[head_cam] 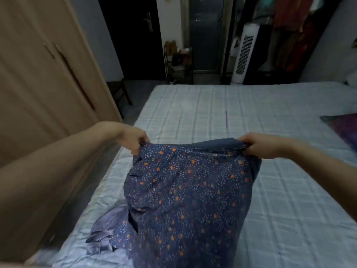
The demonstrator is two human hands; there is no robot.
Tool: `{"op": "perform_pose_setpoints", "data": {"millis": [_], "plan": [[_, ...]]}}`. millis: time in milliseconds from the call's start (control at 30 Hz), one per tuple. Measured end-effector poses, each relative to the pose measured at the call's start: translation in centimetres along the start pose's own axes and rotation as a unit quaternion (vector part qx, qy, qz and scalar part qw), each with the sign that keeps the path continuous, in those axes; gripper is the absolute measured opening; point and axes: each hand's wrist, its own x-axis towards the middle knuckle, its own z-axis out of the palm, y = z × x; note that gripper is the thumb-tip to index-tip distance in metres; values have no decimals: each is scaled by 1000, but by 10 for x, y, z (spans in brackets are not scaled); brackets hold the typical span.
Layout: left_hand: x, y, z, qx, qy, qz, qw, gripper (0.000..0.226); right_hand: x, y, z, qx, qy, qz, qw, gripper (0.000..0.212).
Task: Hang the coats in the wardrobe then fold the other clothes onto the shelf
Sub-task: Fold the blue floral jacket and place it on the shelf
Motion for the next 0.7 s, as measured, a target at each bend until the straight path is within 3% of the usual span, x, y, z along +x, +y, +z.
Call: {"op": "perform_pose_setpoints", "data": {"millis": [67, 167, 233, 300, 367, 433, 500, 567, 633, 700], "plan": [[3, -3, -27, -33, -21, -5, 999, 32, 1, -4, -26, 68, -78, 45, 994, 28], [14, -4, -67, 12, -21, -45, 999, 31, 11, -12, -64, 177, -158, 123, 964, 20], [26, -6, -87, 40, -20, -67, 997, 24, 19, -14, -85, 189, -237, 151, 941, 28], [46, -11, -100, 92, 4, -79, 993, 13, 35, -10, -94, 142, -263, 161, 941, 29], [71, -17, -108, 179, 113, -90, 973, 8, 61, -1, -97, 56, -165, 165, 971, 30], [101, -26, -116, 204, 222, -111, 947, 18, 95, 11, -98, -45, 13, 131, 990, 29], [129, -26, -125, 118, 261, -148, 947, 24, 131, 30, -102, -142, 164, 123, 968, 28], [153, -20, -134, 35, 280, -173, 944, 21, 158, 47, -107, -184, 253, 158, 937, 22], [181, -16, -144, -125, 268, -181, 938, 15, 180, 60, -113, -216, 282, 212, 911, 19], [208, -10, -154, -329, 198, -190, 903, 30, 198, 66, -125, -208, 262, 253, 908, 20]]}}
